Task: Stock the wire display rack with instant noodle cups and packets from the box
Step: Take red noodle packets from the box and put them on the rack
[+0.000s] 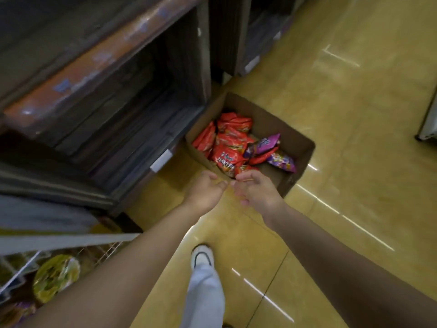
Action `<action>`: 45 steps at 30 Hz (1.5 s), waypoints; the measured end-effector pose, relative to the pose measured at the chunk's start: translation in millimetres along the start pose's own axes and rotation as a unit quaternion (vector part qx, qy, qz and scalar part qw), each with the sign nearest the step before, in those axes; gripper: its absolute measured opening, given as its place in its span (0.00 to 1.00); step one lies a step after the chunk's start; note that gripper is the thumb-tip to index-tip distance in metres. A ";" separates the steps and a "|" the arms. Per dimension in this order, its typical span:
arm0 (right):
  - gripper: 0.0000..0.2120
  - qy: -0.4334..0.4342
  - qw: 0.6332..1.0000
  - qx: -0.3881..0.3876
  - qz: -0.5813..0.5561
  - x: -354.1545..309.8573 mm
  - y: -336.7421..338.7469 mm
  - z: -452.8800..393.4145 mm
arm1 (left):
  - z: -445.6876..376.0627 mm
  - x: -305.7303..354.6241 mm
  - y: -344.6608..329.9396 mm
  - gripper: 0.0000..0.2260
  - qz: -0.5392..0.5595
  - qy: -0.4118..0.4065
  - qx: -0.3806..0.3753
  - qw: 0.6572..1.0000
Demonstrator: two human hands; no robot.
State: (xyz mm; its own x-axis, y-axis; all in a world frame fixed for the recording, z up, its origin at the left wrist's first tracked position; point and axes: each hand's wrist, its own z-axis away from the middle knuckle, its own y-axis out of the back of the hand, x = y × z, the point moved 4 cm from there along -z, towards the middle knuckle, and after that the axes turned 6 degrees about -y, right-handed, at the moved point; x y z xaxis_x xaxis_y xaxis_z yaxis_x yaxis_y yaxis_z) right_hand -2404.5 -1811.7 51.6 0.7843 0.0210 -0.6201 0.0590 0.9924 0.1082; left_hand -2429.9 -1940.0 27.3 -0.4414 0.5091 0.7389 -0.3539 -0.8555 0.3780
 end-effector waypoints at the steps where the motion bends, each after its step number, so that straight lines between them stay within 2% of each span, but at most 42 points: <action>1: 0.07 -0.010 1.000 0.004 -0.006 -2.7 8.4 -11.0 | -12.3 5.1 -7.4 0.10 -0.001 -0.001 -0.012 1.000; 4: 0.04 -0.034 0.999 0.033 -0.002 -10.8 32.3 -44.3 | -49.4 17.1 -22.3 0.10 -0.005 0.010 -0.041 0.999; 9: 0.08 -0.070 0.995 0.065 0.010 -29.4 63.7 -101.5 | -106.9 28.1 -38.5 0.09 -0.009 0.027 -0.079 0.996; 15: 0.11 -0.121 0.991 0.027 -0.055 -30.1 78.3 -144.1 | -154.3 36.6 -65.0 0.09 -0.052 0.069 -0.104 0.991; 21: 0.03 -0.124 0.991 0.024 -0.037 -29.8 108.8 -196.0 | -200.6 37.6 -88.6 0.06 -0.096 0.094 -0.104 0.985; 27: 0.03 -0.132 0.991 0.011 -0.033 -16.0 138.1 -251.6 | -252.6 20.0 -124.0 0.04 -0.147 0.115 -0.109 0.976; 31: 0.04 -0.145 0.989 0.006 0.000 16.4 133.1 -299.1 | -284.3 -11.8 -147.7 0.08 -0.184 0.107 -0.136 0.968; 35: 0.12 -0.148 0.988 0.008 0.038 60.0 111.6 -361.1 | -323.5 -63.6 -164.6 0.15 -0.265 0.097 -0.162 0.946; 37: 0.07 -0.162 0.985 -0.002 0.052 80.9 97.8 -390.7 | -347.5 -87.9 -173.5 0.17 -0.298 0.089 -0.173 0.935; 41: 0.24 -0.145 0.987 -0.028 0.071 106.0 86.3 -432.3 | -386.0 -120.9 -199.1 0.16 -0.358 0.061 -0.230 0.903; 45: 0.25 -0.140 0.987 -0.018 0.073 113.6 86.8 -447.6 | -383.5 -124.0 -213.3 0.18 -0.388 0.058 -0.295 0.871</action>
State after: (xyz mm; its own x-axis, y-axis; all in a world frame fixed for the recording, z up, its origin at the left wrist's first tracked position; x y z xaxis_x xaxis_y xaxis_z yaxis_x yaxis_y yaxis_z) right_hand -2586.7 -1668.8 -357.3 0.9232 0.1356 -0.3597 -0.0860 0.9849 0.1505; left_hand -2615.9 -1784.4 -358.8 0.0522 0.9476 0.3150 -0.9302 -0.0686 0.3606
